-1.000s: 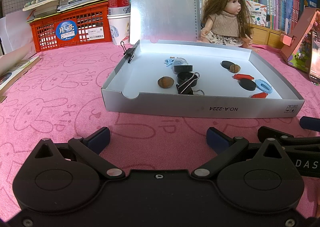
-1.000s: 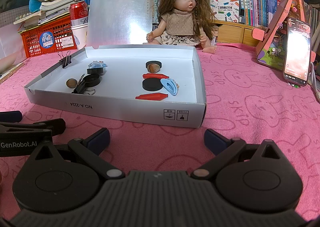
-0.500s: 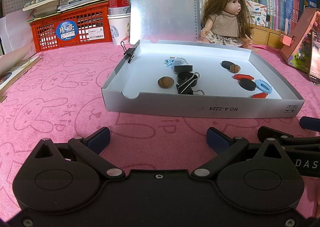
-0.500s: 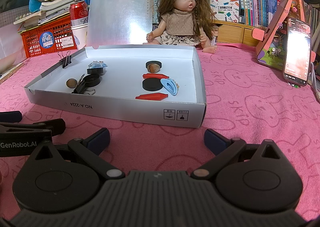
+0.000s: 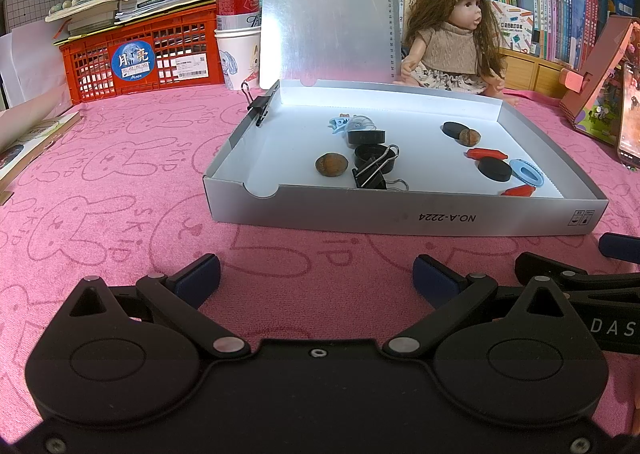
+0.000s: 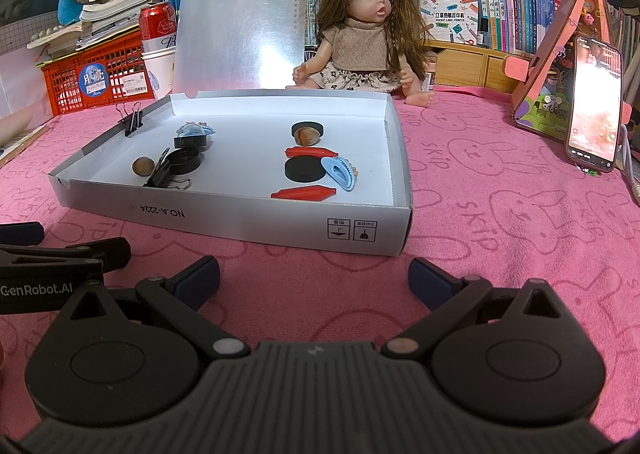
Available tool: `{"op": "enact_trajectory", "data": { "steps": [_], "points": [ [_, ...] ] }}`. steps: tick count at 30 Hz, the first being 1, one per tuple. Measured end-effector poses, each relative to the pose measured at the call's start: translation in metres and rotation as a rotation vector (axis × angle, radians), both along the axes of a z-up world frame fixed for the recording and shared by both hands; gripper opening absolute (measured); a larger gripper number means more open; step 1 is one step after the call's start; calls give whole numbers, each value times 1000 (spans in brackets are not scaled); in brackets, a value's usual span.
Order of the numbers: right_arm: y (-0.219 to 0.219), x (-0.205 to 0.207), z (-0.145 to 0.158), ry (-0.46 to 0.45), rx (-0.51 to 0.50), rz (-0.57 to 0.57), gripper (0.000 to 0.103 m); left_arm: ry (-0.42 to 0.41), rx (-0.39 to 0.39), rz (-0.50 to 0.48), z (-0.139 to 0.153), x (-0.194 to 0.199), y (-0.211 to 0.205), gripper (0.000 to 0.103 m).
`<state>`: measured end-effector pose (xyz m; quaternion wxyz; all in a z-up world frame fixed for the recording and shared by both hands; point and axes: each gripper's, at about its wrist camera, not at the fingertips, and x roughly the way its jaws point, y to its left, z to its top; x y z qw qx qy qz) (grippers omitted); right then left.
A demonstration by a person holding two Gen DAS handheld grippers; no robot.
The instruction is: Organize rigid objects
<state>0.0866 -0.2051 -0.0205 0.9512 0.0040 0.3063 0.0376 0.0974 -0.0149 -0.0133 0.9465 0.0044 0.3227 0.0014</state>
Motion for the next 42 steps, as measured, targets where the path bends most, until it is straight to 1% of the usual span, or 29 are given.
{"op": "enact_trajectory", "data": {
  "steps": [36, 42],
  "points": [
    [0, 0, -1, -2, 0, 0, 103, -2, 0, 0, 0, 0, 0, 103],
    [-1, -1, -1, -1, -2, 0, 103, -10, -13, 9, 1, -2, 1, 103]
  ]
}}
